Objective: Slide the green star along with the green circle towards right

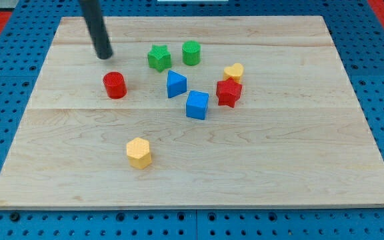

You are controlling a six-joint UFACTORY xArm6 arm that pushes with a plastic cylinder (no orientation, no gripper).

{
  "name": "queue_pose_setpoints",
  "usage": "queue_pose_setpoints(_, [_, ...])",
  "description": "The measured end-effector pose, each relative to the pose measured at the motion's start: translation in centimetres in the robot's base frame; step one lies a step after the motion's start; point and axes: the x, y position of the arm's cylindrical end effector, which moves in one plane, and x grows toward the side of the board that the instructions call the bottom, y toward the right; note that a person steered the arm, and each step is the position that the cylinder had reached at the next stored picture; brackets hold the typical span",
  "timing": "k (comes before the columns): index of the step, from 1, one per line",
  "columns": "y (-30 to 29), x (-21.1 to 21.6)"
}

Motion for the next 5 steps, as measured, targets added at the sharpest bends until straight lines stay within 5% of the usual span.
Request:
queue_pose_setpoints(2, [14.9, 0.2])
queue_pose_setpoints(5, [22.9, 0.2])
